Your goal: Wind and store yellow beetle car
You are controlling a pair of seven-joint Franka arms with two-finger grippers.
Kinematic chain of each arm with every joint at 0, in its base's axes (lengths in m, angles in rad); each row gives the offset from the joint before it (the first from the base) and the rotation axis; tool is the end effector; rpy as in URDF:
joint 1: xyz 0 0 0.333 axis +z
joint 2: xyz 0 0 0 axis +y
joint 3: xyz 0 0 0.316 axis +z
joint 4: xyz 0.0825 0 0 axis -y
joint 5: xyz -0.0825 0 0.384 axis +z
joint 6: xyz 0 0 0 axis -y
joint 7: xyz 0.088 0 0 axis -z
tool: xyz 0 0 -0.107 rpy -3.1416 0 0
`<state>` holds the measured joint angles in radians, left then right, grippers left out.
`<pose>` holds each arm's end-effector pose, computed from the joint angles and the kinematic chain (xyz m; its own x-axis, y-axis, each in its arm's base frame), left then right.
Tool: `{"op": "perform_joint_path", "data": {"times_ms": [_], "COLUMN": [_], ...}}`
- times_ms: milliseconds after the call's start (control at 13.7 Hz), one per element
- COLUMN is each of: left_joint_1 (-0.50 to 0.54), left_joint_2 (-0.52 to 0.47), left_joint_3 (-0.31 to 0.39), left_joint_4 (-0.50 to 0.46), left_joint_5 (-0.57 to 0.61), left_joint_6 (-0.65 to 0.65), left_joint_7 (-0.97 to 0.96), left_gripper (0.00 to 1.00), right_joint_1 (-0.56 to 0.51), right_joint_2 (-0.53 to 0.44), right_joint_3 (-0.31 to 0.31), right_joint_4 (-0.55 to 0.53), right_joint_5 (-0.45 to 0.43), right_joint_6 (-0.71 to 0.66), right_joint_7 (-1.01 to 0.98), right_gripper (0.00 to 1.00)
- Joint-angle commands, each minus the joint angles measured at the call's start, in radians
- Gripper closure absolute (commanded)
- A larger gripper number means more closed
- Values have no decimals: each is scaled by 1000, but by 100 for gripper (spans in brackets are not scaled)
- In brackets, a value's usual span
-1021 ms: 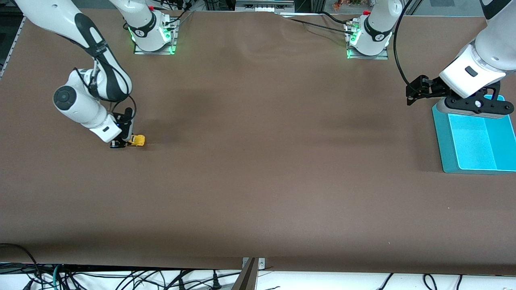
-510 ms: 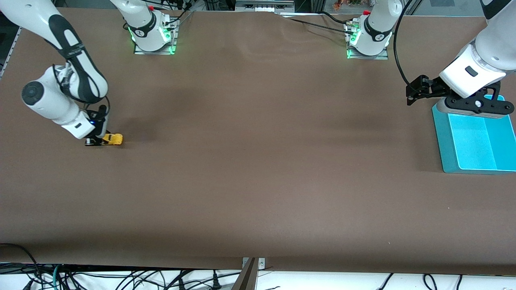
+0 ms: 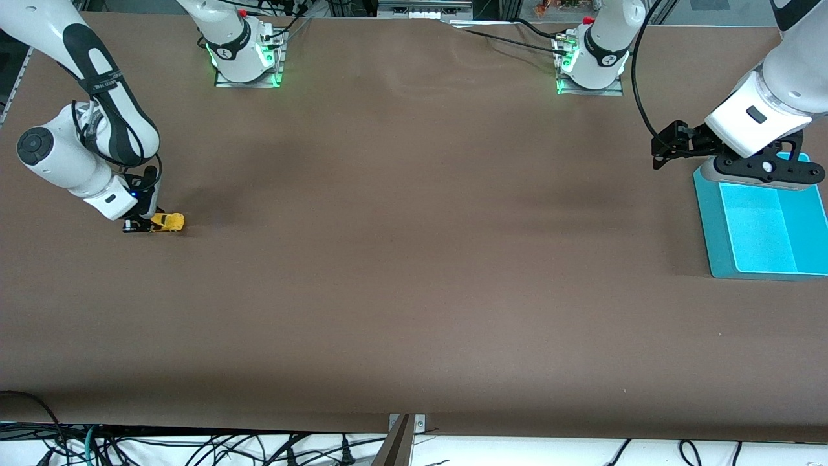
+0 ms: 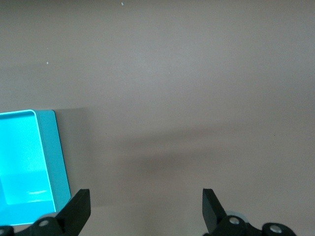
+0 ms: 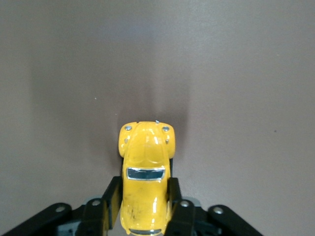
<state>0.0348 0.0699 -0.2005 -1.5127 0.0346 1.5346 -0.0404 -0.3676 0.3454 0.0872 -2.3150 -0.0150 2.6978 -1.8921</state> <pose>0.5652 -0.0865 0.6101 0.9913 -0.1237 -0.0457 -0.1249 -0.9919 -0.0225 0.5075 -0.1443 0.1973 -0.0488 0.9988 0.0091 0.9979 0.0484 0.0441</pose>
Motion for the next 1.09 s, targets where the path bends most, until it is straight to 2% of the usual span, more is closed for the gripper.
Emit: {"op": "perform_joint_path", "data": {"times_ms": [0,73,510,729,1021], "left_joint_1": [10,10,10,11,13], "left_joint_2": [2,1,2,2,2], "left_joint_3": [-2,-2,-4,-2,0], "left_joint_4": [19,17,17,17,17], "left_joint_5": [-38,-38,-38,-38,-44], "left_joint_6": [-7,-7,-7,-8,-8], "left_joint_7": [13,13,11,13,2], "left_gripper": [0,0,0,0,0], "right_joint_1": [-14,-14,-2,36,53], "right_joint_2": [32,30,18,-32,-173], "right_joint_3": [34,46,206,213,213], "right_joint_4": [5,20,242,351,378], "right_joint_5": [3,4,9,15,18], "right_joint_6": [1,-25,-315,-400,-447], "right_joint_7": [-19,-15,156,169,330], "right_gripper": [6,0,0,0,0]}}
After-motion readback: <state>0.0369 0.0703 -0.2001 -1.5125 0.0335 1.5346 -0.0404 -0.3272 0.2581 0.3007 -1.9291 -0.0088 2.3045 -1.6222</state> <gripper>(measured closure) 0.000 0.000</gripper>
